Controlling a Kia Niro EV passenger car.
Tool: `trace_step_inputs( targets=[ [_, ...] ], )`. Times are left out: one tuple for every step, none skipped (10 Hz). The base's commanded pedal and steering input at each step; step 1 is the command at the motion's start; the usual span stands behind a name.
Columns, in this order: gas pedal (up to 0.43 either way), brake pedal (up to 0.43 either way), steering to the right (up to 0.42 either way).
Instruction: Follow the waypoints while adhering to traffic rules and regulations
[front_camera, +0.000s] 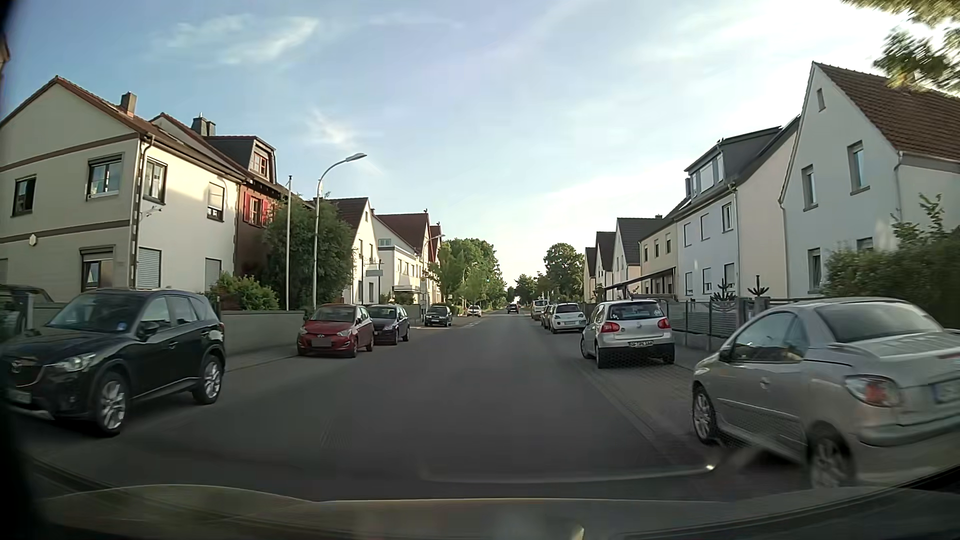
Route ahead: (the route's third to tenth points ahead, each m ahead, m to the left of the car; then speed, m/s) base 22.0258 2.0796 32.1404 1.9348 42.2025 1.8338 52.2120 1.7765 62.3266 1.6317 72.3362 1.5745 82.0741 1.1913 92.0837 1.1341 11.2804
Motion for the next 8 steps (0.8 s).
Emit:
trace_step_inputs(
  targets=[
    [0.039,0.030,0.001],
    [0.039,0.030,0.001],
    [0.039,0.024,0.001],
    [0.039,0.030,0.001],
    [0.039,0.030,0.001],
    [0.039,0.030,0.001],
    [0.039,0.030,0.001],
    [0.039,0.030,0.001]
  ],
)
